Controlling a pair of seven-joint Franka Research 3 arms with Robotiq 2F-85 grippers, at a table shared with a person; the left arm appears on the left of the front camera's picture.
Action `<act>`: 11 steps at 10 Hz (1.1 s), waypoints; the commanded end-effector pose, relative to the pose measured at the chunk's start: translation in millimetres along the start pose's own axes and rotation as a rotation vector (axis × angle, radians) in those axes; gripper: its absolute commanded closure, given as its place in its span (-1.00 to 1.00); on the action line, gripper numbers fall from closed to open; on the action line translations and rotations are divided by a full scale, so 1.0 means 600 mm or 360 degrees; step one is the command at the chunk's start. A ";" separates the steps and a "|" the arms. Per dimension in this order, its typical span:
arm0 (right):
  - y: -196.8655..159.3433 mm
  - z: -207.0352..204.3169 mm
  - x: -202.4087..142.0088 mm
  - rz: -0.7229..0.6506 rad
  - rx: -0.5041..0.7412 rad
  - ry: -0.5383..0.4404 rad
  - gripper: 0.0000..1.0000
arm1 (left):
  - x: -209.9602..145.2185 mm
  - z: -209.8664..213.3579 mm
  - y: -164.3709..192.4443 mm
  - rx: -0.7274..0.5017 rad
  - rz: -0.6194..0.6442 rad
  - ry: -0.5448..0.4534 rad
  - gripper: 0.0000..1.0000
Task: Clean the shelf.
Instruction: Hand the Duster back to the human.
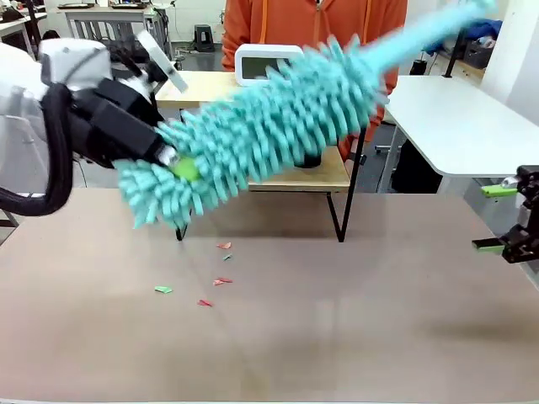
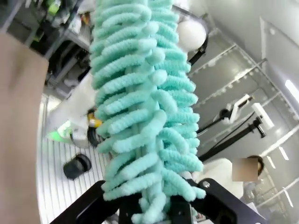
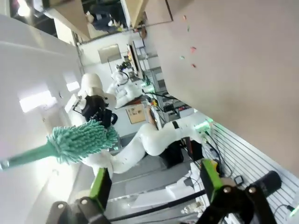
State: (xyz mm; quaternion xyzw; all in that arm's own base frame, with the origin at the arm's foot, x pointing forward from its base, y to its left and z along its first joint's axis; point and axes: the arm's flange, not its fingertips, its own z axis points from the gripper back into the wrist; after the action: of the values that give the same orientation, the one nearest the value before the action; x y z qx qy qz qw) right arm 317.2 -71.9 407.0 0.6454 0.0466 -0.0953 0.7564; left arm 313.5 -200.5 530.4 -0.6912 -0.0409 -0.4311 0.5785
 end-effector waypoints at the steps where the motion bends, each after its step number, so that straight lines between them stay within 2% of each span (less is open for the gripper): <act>1: 0.015 0.004 0.002 -0.0046 0.0054 -0.0073 -1.00 | -0.017 0.064 -0.086 0.0061 -0.0348 -0.0313 1.00; 2: 0.015 0.004 0.002 -0.0046 0.0054 -0.0073 -1.00 | -0.035 0.117 -0.137 0.0152 -0.0506 -0.0522 1.00; 3: 0.015 0.004 0.002 -0.0046 0.0054 -0.0073 -1.00 | -0.066 0.177 -0.177 0.0234 -0.0574 -0.0757 1.00; 4: 0.015 0.004 0.002 -0.0046 0.0054 -0.0073 -1.00 | -0.096 0.222 -0.186 0.0399 -0.0453 -0.0962 1.00; 6: 0.015 0.004 0.002 -0.0046 0.0054 -0.0073 -1.00 | -0.166 0.286 -0.146 0.0659 0.0249 -0.1404 1.00; 7: 0.015 0.004 0.002 -0.0046 0.0054 -0.0073 -1.00 | -0.200 0.307 -0.115 0.0667 0.0543 -0.1460 1.00; 8: 0.015 0.004 0.002 -0.0046 0.0054 -0.0073 -1.00 | -0.222 0.324 -0.088 0.0672 0.0752 -0.1493 1.00; 9: 0.015 0.004 0.002 -0.0046 0.0054 -0.0073 -1.00 | -0.241 0.345 -0.066 0.0737 0.0881 -0.1586 1.00; 10: 0.015 0.004 0.002 -0.0046 0.0054 -0.0073 -1.00 | -0.254 0.357 -0.048 0.0675 0.0966 -0.1594 1.00; 11: 0.015 0.004 0.002 -0.0046 0.0054 -0.0073 -1.00 | -0.273 0.368 -0.024 0.0715 0.1190 -0.1574 1.00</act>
State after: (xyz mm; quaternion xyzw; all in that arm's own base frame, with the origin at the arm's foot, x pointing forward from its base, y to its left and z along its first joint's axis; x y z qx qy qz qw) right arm 318.7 -75.5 410.5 0.6539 0.0395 -0.1101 0.7475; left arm 355.1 83.2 452.7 -0.6380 -0.1831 0.1537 0.7320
